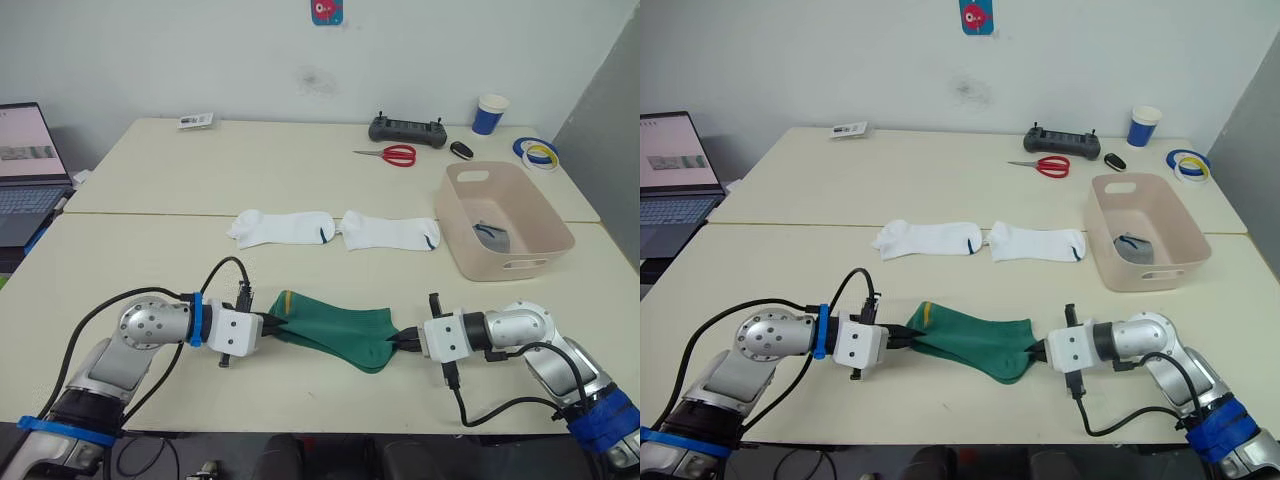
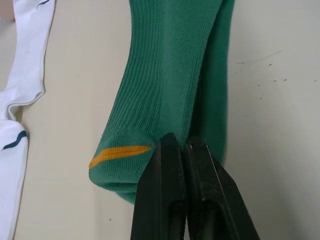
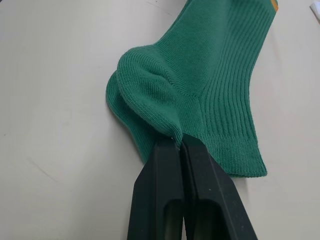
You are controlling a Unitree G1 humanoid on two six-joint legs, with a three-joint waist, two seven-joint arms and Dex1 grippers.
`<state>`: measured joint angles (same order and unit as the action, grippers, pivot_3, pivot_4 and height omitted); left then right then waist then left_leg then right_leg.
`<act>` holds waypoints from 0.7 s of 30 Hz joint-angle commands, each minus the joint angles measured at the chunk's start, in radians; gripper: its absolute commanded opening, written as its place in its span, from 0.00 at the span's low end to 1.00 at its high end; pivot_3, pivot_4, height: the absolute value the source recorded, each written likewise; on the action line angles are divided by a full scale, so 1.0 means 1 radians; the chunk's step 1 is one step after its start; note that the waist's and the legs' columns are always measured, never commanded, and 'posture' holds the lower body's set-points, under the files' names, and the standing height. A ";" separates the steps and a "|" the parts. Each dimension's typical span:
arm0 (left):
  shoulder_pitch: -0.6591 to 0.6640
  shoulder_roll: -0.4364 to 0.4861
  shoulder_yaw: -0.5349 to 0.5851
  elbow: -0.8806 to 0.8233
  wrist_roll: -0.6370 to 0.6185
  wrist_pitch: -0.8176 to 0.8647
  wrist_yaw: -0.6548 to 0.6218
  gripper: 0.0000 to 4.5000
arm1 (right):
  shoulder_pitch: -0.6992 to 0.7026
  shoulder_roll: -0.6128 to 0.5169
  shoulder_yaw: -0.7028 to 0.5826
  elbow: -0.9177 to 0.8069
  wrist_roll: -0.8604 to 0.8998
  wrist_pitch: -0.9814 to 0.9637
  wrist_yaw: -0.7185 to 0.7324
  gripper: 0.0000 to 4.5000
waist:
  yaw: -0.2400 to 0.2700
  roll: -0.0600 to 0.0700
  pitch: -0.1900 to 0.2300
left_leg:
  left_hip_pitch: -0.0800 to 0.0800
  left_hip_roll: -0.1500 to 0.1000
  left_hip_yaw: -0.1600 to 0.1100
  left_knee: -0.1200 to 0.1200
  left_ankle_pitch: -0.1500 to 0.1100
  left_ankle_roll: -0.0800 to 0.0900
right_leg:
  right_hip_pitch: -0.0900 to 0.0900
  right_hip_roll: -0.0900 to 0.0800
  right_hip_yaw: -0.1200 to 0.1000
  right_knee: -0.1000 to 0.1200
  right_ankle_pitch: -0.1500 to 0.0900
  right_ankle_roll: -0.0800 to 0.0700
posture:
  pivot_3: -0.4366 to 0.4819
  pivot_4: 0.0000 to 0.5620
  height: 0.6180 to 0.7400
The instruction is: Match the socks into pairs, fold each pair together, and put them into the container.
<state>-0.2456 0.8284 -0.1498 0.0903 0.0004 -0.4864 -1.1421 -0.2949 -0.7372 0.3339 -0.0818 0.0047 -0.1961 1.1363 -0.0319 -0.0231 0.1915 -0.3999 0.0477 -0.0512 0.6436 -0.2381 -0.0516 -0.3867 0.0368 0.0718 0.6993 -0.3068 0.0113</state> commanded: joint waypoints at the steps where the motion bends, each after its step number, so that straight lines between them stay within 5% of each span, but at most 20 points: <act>1: 0.003 0.016 0.007 -0.037 -0.007 0.006 0.011 0.01 | -0.009 0.000 -0.022 0.005 0.021 -0.028 0.007 0.00 | 0.000 0.000 0.000 | 0.000 0.000 0.000 0.000 0.000 0.000 | 0.000 0.000 0.000 0.000 0.000 0.000 | 0.48 0.27 1.00; 8: 0.012 0.017 0.010 -0.042 0.017 0.011 0.040 0.01 | -0.017 0.007 -0.015 0.022 0.034 -0.032 0.022 0.00 | 0.000 0.000 0.000 | 0.000 0.000 0.000 0.000 0.000 0.000 | 0.000 0.000 0.000 0.000 0.000 0.000 | 0.48 0.27 1.00; 11: 0.015 0.015 0.017 -0.044 0.020 0.017 0.055 0.00 | -0.016 0.007 -0.015 0.003 0.060 -0.004 0.046 0.15 | 0.000 0.000 0.000 | 0.000 0.000 0.000 0.000 0.000 0.000 | 0.000 0.000 0.000 0.000 0.000 0.000 | 0.48 0.27 1.00; 17: 0.048 0.040 0.052 -0.121 -0.128 0.064 0.000 0.37 | 0.007 -0.033 -0.050 -0.095 0.146 0.056 0.094 0.62 | 0.000 0.000 0.000 | 0.000 0.001 -0.001 0.000 0.000 0.000 | 0.000 -0.002 0.000 0.000 0.000 0.000 | 0.48 0.27 1.00; 21: 0.067 0.095 0.082 -0.183 -0.230 0.157 -0.063 0.41 | 0.010 -0.056 -0.084 -0.158 0.221 0.151 0.104 0.62 | 0.000 0.000 0.000 | 0.000 0.000 -0.001 0.000 0.000 0.000 | 0.001 -0.002 -0.001 0.000 0.000 0.000 | 0.48 0.27 1.00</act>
<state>-0.1833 0.8983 -0.1063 -0.0430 -0.1613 -0.3832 -1.1768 -0.2835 -0.7886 0.2893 -0.1798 0.1647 -0.0944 1.2395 -0.0316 -0.0231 0.1915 -0.3991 0.0480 -0.0518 0.6437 -0.2381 -0.0516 -0.3860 0.0343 0.0712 0.6997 -0.3070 0.0115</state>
